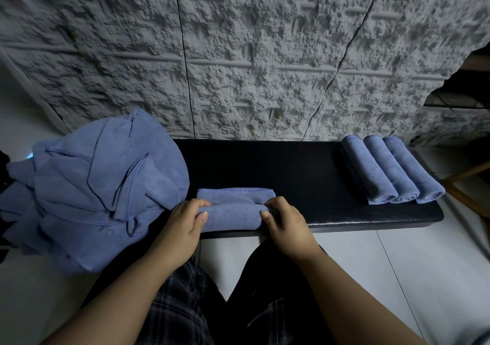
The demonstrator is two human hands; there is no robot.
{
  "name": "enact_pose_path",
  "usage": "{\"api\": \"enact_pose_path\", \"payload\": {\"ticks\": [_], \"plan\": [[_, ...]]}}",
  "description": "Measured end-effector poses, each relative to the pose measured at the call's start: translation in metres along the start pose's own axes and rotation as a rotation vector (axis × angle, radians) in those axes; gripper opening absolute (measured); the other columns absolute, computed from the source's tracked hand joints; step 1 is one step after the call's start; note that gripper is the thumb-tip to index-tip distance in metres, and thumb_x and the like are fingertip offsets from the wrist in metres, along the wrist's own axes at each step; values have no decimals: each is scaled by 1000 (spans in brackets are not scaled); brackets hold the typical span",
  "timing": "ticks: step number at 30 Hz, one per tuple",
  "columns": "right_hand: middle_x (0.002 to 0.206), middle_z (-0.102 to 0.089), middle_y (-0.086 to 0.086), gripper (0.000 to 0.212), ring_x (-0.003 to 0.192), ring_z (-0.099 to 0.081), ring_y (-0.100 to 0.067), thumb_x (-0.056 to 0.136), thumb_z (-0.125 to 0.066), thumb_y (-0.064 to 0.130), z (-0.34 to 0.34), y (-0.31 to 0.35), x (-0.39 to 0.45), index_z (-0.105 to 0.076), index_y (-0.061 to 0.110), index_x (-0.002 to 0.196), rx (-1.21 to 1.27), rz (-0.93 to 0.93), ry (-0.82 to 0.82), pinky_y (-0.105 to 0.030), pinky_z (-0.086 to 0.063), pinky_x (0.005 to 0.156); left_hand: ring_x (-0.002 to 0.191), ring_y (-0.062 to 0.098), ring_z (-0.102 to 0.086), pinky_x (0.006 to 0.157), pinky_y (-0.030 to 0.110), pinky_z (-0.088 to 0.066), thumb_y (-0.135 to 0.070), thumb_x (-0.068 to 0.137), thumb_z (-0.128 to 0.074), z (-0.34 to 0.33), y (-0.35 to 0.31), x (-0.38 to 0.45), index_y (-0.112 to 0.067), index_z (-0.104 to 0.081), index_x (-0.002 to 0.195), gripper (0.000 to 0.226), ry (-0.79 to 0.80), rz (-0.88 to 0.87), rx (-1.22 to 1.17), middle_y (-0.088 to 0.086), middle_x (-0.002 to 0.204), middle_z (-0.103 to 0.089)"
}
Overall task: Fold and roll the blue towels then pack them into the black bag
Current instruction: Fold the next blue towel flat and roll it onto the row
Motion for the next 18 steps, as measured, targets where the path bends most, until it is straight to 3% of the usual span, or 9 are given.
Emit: {"api": "enact_pose_path", "payload": {"ticks": [3, 7, 10, 13, 15, 18], "plan": [[98, -56, 8, 16, 95, -54, -17, 94, -52, 35, -1, -4, 2, -58, 23, 102, 3, -7, -66, -40, -46, 88, 103, 7, -38, 86, 21, -29, -32, 96, -37, 2, -3, -1, -19, -55, 116, 29, -50, -13, 43, -11, 105, -46], [109, -54, 4, 39, 99, -44, -14, 91, -41, 46, -2, -3, 0, -65, 19, 106, -133, 45, -153, -36, -42, 88, 99, 0, -30, 90, 18, -25, -51, 84, -19, 0, -4, -2, -19, -58, 114, 58, -130, -18, 104, -13, 106, -41], [109, -54, 3, 28, 95, -33, -6, 89, -47, 35, 0, 3, -1, -63, 17, 104, -193, 132, -245, -28, -35, 79, 101, 4, -31, 93, 21, -25, -42, 84, -23, 1, -7, 0, -14, -59, 110, 52, -208, -57, 154, -6, 111, -42], [91, -55, 3, 6, 83, -32, -5, 84, -58, 13, 1, 9, -3, -63, 13, 87, -212, 223, -320, -19, -32, 71, 93, 9, -37, 84, 16, -26, -17, 83, -38, 6, -17, 2, -16, -56, 96, 22, -281, -187, 190, -5, 101, -47], [85, -55, 1, 7, 79, -41, -11, 82, -60, 4, 1, 11, -3, -65, 9, 83, -199, 257, -311, -16, -35, 69, 87, 10, -39, 78, 19, -32, -2, 77, -37, 5, -23, 2, -19, -57, 88, 28, -267, -291, 228, -6, 93, -51], [83, -58, -2, 9, 75, -50, -19, 82, -59, 5, 3, 12, -3, -67, 8, 82, -212, 287, -301, -16, -36, 72, 88, 13, -42, 82, 19, -34, -6, 74, -29, 3, -25, -1, -18, -61, 91, 39, -223, -349, 289, -5, 93, -55]]}}
Point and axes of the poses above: each hand's wrist, its own x-axis towards the middle knuckle, its own z-axis out of the back of the hand, y = z × x, the point moved 3 cm from there along x, towards the middle knuckle
